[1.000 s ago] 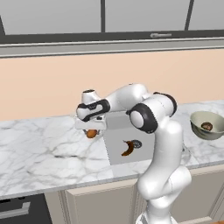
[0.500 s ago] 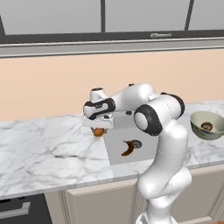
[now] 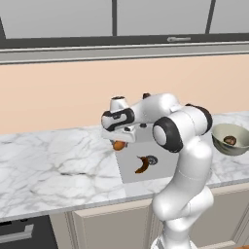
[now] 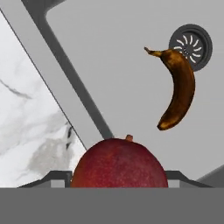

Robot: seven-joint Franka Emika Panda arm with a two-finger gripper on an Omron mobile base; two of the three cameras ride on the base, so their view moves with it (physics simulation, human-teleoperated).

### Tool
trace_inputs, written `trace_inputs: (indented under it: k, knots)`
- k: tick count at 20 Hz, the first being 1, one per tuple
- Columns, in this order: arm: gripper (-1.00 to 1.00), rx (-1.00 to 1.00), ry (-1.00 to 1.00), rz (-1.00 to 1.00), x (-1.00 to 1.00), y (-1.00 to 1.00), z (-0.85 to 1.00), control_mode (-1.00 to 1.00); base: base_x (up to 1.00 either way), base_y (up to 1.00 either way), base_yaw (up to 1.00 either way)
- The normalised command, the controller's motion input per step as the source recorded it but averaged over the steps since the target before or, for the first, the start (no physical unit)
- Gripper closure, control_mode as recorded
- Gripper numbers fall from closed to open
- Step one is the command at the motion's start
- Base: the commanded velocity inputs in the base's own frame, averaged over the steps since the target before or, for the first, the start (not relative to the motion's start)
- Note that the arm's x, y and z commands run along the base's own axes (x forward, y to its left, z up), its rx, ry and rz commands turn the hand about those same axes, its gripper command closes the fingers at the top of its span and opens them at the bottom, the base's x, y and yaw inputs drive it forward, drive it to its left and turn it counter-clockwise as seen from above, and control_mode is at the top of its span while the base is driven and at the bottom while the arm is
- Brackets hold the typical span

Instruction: There is a mixed pile of frozen fruits and vegetables on the counter. Locate all the frozen vegetables and place the items in a bowl on the counter. Take all the frozen fruits and defrost them in a running sink.

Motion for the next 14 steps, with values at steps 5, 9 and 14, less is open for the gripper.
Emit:
trace_inputs:
  k: [5, 9, 14]
  knots:
    - [1.00, -0.01, 0.00, -0.09, 0.03, -0.44, -0.15, -1.00, 0.00, 0.00, 0.00]
    - [1.00, -0.01, 0.00, -0.10, 0.02, -0.45, -0.18, -1.00, 0.00, 0.00, 0.00]
    - [1.00, 0.00, 0.01, -0.10, 0.01, -0.46, -0.20, -1.00, 0.00, 0.00, 0.00]
